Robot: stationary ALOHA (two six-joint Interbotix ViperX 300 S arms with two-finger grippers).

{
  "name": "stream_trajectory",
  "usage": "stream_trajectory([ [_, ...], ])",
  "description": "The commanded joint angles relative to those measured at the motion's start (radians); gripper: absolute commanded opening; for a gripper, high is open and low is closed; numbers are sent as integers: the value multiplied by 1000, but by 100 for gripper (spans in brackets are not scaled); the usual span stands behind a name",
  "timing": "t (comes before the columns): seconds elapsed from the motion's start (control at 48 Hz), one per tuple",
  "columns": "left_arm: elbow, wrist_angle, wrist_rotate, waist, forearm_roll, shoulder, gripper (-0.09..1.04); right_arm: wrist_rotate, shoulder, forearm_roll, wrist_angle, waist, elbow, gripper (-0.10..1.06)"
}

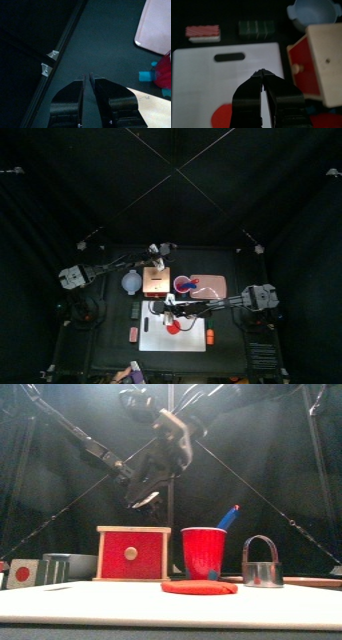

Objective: Get the cutter from the drawer then cut the dough then place the extra dough in the bowl
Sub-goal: Cut the dough

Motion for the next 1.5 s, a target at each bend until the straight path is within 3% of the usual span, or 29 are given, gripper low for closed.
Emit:
stream_trajectory([
  [0.021,26,-69,0,-5,-23,-66,61,-2,-141,49,48,14,92,20],
  [0.208,115,-196,0,-71,-92,-118,61,-2,-256,87,104,17,189,20],
  [0.562,275,-422,2,-232,-166,-259,61,-5,-391,101,155,11,345,23],
  [0.688,334,-514,2,-288,-193,-304,61,-6,-414,104,109,11,383,33],
  [0.833,411,-629,3,-353,-236,-353,61,-6,-433,100,106,14,402,55],
  [0.917,456,-683,2,-387,-250,-373,61,-5,-440,103,132,15,411,69],
  [1.083,543,-787,0,-440,-281,-408,61,-8,-428,104,241,17,411,88],
  [1.375,591,-824,2,-466,-364,-426,61,-132,-370,137,270,31,410,93],
  [1.5,594,-824,2,-468,-364,-426,61,-161,-330,147,267,23,414,93],
])
